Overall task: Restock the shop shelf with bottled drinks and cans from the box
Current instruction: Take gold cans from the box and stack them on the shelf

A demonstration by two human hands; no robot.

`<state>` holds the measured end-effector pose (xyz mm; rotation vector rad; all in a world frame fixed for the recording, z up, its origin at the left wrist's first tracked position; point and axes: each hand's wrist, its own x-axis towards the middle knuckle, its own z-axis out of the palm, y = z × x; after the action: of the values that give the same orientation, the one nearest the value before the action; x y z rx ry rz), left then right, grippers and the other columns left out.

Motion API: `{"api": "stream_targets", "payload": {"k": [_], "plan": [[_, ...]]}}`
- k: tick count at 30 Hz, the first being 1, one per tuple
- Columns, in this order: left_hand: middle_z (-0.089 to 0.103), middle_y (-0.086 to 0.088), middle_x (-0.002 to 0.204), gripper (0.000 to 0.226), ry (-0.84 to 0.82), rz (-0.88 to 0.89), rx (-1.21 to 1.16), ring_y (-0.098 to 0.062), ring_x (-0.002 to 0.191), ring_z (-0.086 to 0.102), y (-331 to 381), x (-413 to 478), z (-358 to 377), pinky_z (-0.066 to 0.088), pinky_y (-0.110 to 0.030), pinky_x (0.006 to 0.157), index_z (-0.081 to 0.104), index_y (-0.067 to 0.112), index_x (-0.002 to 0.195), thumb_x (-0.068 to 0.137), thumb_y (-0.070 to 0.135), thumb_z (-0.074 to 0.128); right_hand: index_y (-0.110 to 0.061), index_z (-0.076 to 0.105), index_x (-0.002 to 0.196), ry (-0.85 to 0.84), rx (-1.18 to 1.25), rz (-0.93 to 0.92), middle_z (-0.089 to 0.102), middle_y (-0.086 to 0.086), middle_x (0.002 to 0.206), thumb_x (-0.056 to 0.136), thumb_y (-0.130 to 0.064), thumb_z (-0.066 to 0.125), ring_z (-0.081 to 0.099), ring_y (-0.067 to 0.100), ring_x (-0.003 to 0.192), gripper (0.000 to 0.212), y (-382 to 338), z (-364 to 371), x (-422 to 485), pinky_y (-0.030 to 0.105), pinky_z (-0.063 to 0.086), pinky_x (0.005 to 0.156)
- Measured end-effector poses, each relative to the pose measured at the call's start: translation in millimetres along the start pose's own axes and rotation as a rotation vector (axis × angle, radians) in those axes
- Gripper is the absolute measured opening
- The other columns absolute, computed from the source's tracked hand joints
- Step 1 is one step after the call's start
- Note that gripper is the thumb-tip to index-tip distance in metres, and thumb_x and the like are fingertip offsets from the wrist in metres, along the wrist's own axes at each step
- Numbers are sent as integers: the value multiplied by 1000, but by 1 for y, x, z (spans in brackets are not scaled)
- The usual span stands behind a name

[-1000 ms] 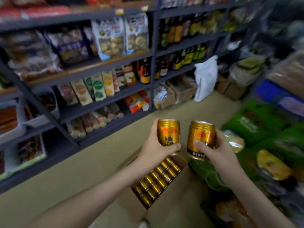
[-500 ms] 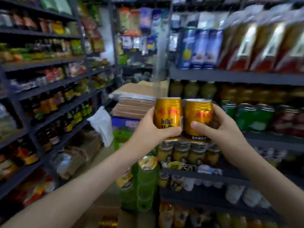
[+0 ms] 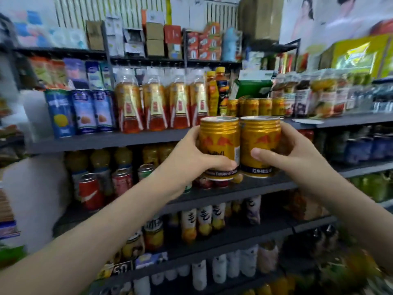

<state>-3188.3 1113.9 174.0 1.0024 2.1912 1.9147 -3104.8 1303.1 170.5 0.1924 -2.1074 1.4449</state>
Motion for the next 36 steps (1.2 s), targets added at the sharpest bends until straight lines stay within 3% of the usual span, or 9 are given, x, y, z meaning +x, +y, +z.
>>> {"api": "stream_targets", "payload": {"k": [6,9,14,18,21,25,30,34,36], "plan": [[67,3,115,82,12,-11,-2,-14,105,64,16,70,103,50,-39,96,50,26,127,57,16,90,-31,39,133,21,-46,63,59,-12,123,56,-44,78,59,5,108,87,40,-123,23,23,50,87],[64,4,118,82,60,-35,57,-14,108,61,18,98,126,47,-37,99,50,25,128,57,19,90,-28,29,145,39,-67,112,50,-7,136,50,-52,79,51,13,121,110,62,-167,40,37,45,101],[63,7,113,74,146,-65,147,-11,102,60,18,147,146,48,-29,84,51,24,125,61,20,88,-25,30,146,98,-20,168,51,-2,134,50,-52,82,53,18,116,112,103,-213,74,38,48,95],[64,5,108,72,231,-112,188,-13,98,60,7,196,149,49,-30,81,52,21,123,61,21,89,-26,38,136,115,27,144,53,-7,121,64,-37,81,55,16,110,85,132,-230,110,39,49,95],[62,4,104,67,271,-122,219,-13,95,57,-6,239,146,43,-24,76,53,18,118,62,18,89,-26,33,143,88,-14,120,47,-7,130,66,-40,81,49,17,118,91,153,-235,150,42,46,98],[60,-3,118,75,313,-140,269,-22,110,55,-25,305,137,45,-37,95,48,16,125,61,13,89,-26,34,142,18,1,87,52,-6,129,65,-40,81,54,16,116,91,168,-234,214,43,48,98],[51,-9,134,114,326,-258,366,-31,124,48,-45,376,129,43,-49,103,39,12,137,39,28,94,-20,39,138,-70,-6,83,59,3,122,55,-41,84,63,16,104,97,185,-227,285,36,53,91],[46,-12,140,102,349,-321,356,-33,130,41,-59,406,125,37,-49,107,35,8,138,54,15,92,-17,36,139,-104,19,92,59,5,121,71,-23,81,63,18,101,82,203,-222,319,31,54,79],[47,-14,139,97,379,-345,350,-34,131,40,-63,414,123,36,-50,107,36,6,137,57,10,90,-20,35,140,-114,3,97,58,4,120,68,-24,83,63,20,102,87,212,-223,335,40,54,87]]}}
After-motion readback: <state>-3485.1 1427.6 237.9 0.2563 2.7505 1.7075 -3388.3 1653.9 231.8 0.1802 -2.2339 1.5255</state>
